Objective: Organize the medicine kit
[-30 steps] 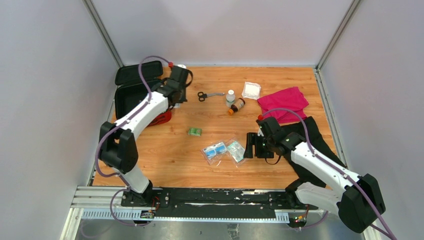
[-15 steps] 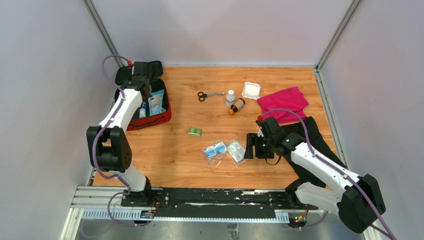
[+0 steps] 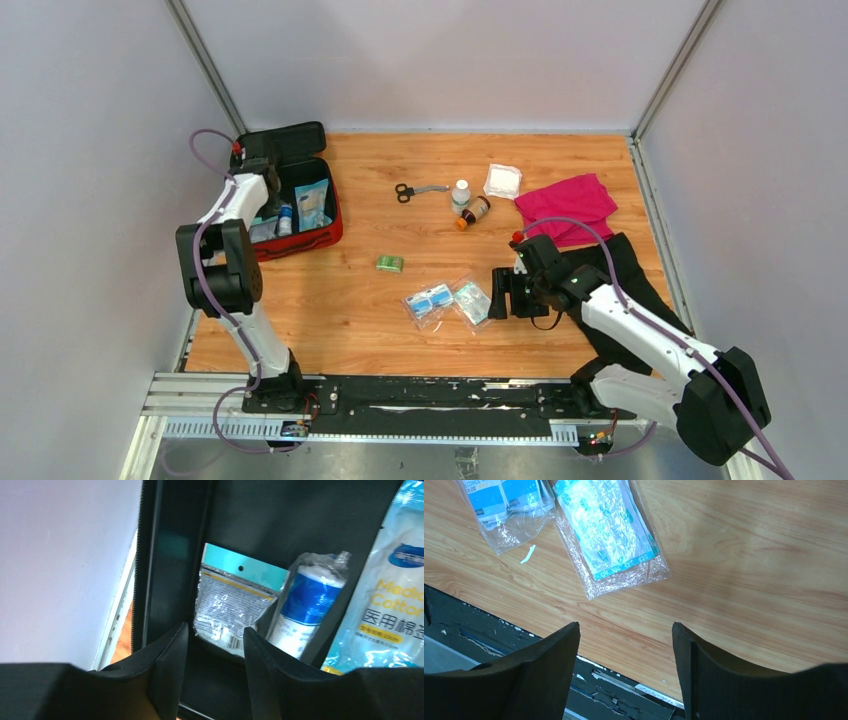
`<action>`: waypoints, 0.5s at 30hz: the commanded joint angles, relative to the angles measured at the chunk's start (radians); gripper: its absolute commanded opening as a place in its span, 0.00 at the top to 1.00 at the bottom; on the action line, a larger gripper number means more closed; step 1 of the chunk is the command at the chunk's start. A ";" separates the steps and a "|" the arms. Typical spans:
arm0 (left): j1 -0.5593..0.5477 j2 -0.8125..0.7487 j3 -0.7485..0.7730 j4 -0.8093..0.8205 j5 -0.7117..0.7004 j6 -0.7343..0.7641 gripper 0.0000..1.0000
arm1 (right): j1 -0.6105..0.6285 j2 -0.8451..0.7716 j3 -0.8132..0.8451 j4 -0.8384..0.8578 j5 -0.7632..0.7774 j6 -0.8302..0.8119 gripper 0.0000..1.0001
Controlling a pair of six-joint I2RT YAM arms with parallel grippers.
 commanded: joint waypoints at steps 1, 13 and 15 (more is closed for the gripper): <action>-0.007 -0.044 0.032 -0.003 0.071 -0.023 0.44 | 0.007 0.001 0.009 -0.005 -0.004 -0.013 0.27; -0.257 -0.348 -0.114 0.009 0.320 -0.099 0.19 | 0.008 0.007 0.022 -0.003 0.003 -0.003 0.25; -0.323 -0.388 -0.170 0.036 0.352 -0.122 0.16 | 0.008 0.009 0.025 -0.001 0.005 0.004 0.24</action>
